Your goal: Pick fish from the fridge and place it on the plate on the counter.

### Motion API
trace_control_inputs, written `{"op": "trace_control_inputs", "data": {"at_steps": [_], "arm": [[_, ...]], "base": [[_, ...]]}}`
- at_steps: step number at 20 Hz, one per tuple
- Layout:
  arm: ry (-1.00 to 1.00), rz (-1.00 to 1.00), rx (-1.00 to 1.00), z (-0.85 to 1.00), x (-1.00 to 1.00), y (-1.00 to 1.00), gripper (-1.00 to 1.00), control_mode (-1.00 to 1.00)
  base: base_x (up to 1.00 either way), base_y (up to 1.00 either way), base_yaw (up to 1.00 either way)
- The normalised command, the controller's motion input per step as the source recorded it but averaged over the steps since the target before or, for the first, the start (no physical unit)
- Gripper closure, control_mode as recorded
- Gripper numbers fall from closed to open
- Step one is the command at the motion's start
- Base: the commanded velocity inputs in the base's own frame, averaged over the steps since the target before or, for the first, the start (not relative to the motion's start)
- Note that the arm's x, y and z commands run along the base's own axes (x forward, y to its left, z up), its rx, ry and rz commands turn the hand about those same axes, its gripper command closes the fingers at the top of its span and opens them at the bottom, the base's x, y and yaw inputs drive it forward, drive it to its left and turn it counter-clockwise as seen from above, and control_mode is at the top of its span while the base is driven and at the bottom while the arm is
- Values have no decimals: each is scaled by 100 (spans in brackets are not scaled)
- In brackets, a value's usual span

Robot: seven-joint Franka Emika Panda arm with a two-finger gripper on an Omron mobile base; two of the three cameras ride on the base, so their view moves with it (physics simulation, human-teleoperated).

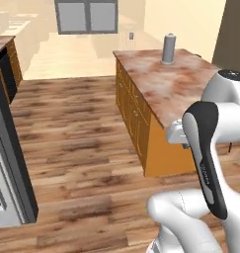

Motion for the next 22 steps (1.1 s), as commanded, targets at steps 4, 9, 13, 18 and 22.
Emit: {"op": "trace_control_inputs", "data": {"at_steps": [4, 9, 13, 18, 22], "arm": [[0, 0, 0, 0, 0, 0, 100, 100], [0, 0, 0, 0, 0, 0, 100, 100], [0, 0, 0, 0, 0, 0, 100, 100], [0, 0, 0, 0, 0, 0, 100, 100], [0, 0, 0, 0, 0, 0, 100, 100]], "base": [[98, 0, 53], [100, 0, 26], [100, 0, 14], [98, 43, 17], [72, 69, 46]]}}
